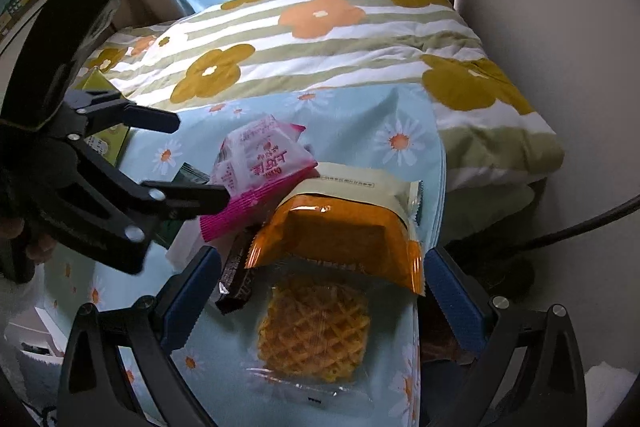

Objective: Organize snacks
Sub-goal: 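Grasp the pink-white bag with the left tool while the right tool grasps the cream-orange bag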

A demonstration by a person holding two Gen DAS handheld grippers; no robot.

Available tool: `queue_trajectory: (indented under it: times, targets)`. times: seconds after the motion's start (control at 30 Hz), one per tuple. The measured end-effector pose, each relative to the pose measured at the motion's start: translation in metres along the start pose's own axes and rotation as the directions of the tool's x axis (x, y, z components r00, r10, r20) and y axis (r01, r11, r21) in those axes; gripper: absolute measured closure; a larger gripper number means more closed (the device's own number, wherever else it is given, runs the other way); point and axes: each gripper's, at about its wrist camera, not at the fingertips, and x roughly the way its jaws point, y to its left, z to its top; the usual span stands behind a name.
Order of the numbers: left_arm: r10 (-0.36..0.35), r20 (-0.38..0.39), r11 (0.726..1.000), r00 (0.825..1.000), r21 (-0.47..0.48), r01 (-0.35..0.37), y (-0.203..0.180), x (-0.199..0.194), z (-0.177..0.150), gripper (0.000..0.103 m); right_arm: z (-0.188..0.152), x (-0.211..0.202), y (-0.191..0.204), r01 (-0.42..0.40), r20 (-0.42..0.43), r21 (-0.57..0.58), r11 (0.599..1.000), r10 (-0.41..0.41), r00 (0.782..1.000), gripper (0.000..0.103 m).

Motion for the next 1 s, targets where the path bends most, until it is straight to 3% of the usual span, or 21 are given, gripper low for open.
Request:
queue_trajectory:
  times: [0.33,0.5,0.57,0.63,0.7,0.77,0.87,1.0]
  targets:
    - [-0.01,-0.105,0.992,0.994,0.126,0.023,-0.001,0.044,0.019,0.001,0.008,0.023,-0.003,0.017,-0.054,-0.011,1.0,-0.018,0.998,0.002]
    - [-0.032,-0.118,0.991,0.992,0.122,0.046,0.008,0.059,0.027,0.001,0.013,0.036,-0.006,0.014,-0.072,-0.018,1.0,-0.015,0.997,0.002]
    - [-0.054,-0.117,0.992,0.992,0.107,0.067,0.014,0.062,0.028,0.011,0.015,0.04,-0.007,0.013,-0.077,-0.023,1.0,-0.014,0.997,0.002]
    - [-0.091,-0.119,0.992,0.989,0.082,0.101,0.021,0.066,0.028,0.012,0.017,0.043,-0.007,0.012,-0.082,-0.028,1.0,-0.015,0.997,0.002]
    - [-0.119,-0.111,0.991,0.987,0.05,0.125,0.027,0.067,0.027,0.02,0.018,0.048,-0.007,0.01,-0.092,-0.025,1.0,-0.013,0.996,0.002]
    - [-0.124,-0.107,0.992,0.986,0.024,0.127,0.031,0.068,0.026,0.039,0.02,0.051,-0.007,0.015,-0.095,-0.023,1.0,-0.017,0.995,0.002]
    - [-0.064,-0.09,0.997,0.994,0.038,0.067,0.033,0.067,0.025,0.042,0.022,0.056,-0.007,0.016,-0.099,-0.02,1.0,-0.018,0.995,0.002]
    - [-0.064,-0.07,0.998,0.996,0.017,0.065,0.039,0.063,0.023,0.044,0.024,0.061,-0.006,0.018,-0.107,-0.023,1.0,-0.02,0.994,0.002]
